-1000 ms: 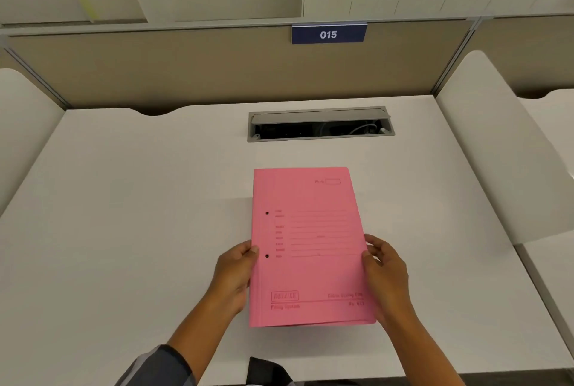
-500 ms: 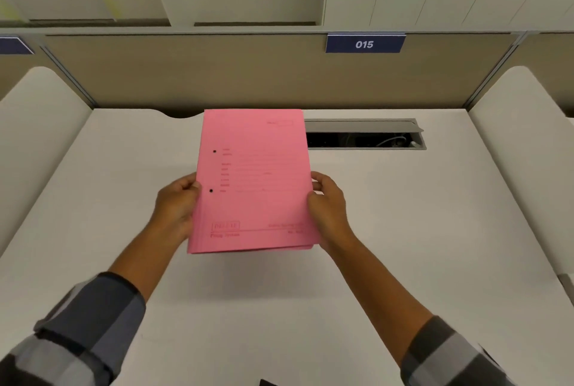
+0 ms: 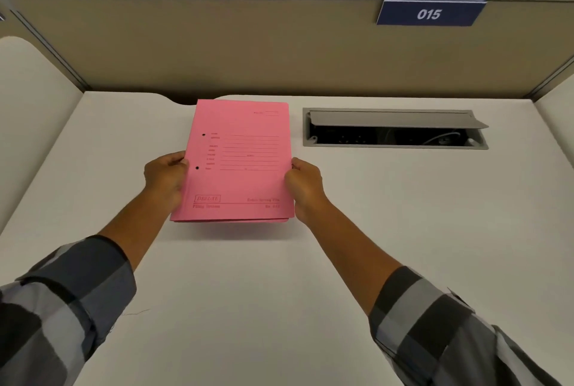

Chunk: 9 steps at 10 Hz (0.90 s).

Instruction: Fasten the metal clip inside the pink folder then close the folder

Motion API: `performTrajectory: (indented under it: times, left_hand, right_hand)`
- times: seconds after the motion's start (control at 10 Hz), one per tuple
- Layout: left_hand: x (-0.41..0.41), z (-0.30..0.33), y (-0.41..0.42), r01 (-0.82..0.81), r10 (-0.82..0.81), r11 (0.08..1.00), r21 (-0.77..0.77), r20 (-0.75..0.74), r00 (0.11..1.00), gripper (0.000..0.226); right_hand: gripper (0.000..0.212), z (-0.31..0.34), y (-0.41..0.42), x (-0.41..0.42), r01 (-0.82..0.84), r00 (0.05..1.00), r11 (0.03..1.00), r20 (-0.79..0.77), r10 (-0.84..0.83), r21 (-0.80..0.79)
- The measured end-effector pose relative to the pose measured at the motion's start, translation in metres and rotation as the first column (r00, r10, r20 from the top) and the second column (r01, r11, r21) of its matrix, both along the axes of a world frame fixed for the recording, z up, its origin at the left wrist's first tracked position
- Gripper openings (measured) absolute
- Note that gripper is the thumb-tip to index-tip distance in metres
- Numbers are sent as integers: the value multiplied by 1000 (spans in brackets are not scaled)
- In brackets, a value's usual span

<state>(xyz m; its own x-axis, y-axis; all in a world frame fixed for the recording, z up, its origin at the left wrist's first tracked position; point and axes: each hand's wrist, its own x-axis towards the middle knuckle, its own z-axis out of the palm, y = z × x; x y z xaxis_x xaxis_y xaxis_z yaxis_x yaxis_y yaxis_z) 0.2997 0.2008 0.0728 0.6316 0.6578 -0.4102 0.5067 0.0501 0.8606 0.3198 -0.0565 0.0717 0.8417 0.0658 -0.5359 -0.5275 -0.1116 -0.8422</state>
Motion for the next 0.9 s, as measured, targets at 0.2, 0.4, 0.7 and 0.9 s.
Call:
performTrajectory:
  times: [0.2,0.4,0.7,0.9]
  left_hand:
    - [30,-32,17,-1,1,1000,7,-10,1000,21]
    - [55,-41,24,115,-112,990,81,-36,993,19]
    - [77,-47,26,128,-122,988,87,-73,990,20]
    - [79,-43,21,166,-153,973,158,-89,984,19]
  right_hand:
    - [36,-23,16,21,26,999,1000,-21,-26,8]
    - [40,-32,29,38,22,999,1000,-29,-22,-5]
    - [23,-37,39,52,-6,999,999,52,8,-36]
    - [44,-39,42,55,-52,993,985,97,69,-165]
